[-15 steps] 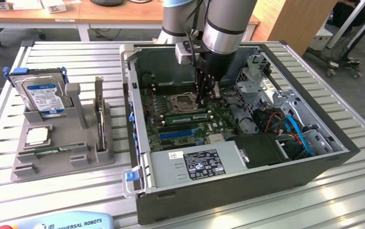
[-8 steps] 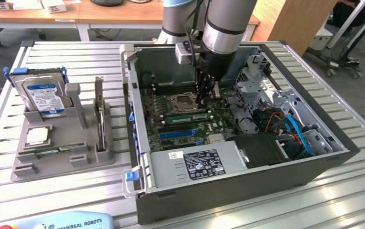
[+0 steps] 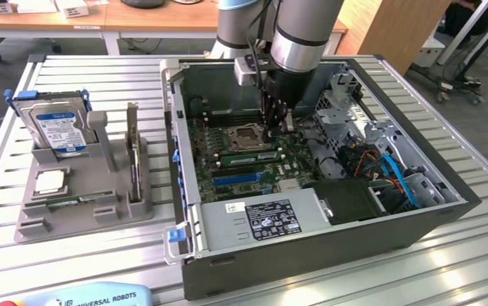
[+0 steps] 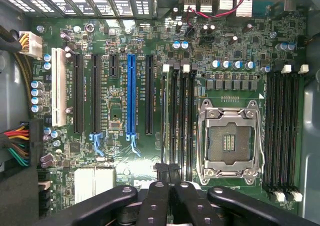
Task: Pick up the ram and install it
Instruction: 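Press down the ram until it locks into place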
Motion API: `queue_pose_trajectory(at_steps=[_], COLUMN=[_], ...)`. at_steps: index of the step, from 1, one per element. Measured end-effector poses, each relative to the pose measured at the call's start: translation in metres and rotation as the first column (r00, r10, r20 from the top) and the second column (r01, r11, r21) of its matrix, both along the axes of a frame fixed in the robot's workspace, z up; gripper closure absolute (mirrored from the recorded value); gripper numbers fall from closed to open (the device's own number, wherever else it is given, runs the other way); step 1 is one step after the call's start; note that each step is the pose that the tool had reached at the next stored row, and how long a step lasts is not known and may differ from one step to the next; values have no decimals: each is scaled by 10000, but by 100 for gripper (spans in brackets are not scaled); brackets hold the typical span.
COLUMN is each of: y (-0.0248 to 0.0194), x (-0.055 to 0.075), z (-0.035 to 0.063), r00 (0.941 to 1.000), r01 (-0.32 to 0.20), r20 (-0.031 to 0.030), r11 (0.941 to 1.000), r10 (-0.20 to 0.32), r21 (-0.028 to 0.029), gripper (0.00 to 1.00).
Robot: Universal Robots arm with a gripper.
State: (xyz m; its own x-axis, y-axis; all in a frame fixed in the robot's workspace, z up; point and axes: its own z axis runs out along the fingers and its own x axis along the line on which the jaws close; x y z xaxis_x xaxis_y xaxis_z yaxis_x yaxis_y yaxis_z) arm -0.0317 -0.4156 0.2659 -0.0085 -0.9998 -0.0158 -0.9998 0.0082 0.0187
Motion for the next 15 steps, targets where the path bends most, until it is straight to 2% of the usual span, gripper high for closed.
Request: queue_pose_trajectory(at_steps=[7,15], y=[0,0], x=[11,139], z=[0,0], r00=[10000,10000], r01=[-1,-1], r20=[-1,-1], r11=[10000,10000], r10=[1,1], r21=[0,1], gripper=[90,90])
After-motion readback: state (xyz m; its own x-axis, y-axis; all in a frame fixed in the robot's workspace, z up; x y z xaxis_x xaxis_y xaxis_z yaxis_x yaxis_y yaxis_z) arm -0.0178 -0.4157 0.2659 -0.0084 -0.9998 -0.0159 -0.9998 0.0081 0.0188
